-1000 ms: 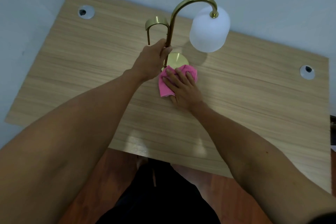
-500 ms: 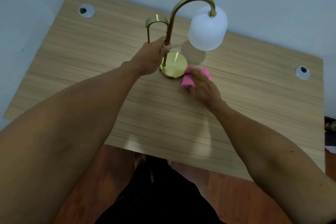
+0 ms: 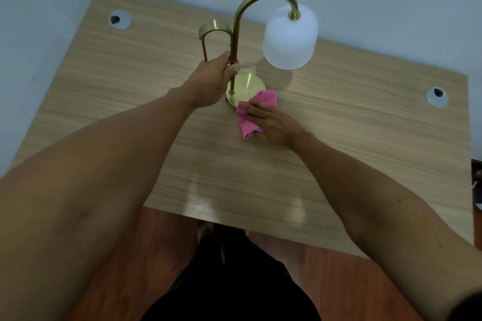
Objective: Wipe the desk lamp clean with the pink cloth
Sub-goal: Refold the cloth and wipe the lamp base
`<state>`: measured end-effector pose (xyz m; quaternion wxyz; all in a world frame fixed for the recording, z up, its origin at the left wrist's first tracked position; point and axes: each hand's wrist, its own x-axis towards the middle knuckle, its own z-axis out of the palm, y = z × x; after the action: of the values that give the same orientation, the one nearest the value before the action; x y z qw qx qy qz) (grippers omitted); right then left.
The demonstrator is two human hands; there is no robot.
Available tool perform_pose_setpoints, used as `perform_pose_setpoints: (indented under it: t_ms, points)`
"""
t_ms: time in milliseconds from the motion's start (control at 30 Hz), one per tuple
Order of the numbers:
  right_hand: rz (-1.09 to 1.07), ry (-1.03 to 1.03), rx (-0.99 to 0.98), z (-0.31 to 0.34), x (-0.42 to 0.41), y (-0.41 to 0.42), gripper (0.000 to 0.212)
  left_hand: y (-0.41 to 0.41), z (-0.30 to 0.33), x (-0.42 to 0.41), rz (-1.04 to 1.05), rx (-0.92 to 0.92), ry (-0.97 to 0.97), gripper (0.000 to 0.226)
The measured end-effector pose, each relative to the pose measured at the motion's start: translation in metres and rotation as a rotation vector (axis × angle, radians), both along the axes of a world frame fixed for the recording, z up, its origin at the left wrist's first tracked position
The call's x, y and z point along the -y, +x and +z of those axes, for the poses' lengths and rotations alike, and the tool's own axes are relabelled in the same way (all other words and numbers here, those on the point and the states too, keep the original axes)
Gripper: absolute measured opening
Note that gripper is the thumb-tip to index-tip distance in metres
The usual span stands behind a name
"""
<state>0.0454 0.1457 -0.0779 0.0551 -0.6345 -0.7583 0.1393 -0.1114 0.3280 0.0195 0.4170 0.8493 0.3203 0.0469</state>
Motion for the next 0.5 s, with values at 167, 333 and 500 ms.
perform_pose_setpoints:
  t_ms: [167,333,500]
  points:
    - [-0.571,0.164,-0.459,0.022,0.015,0.018,0.043,0.001,0.001,0.0,0.001,-0.013,-0.004,0.036]
    - [-1.258,0.23,-1.141,0.035,-0.017,0.005,0.043,0.002,0.001,0.001,0.006,-0.014,0.001,0.035]
    - [-1.176,0.109,-1.13,0.029,-0.036,-0.035,0.045,0.002,-0.002,0.001,0.02,-0.018,0.011,0.043]
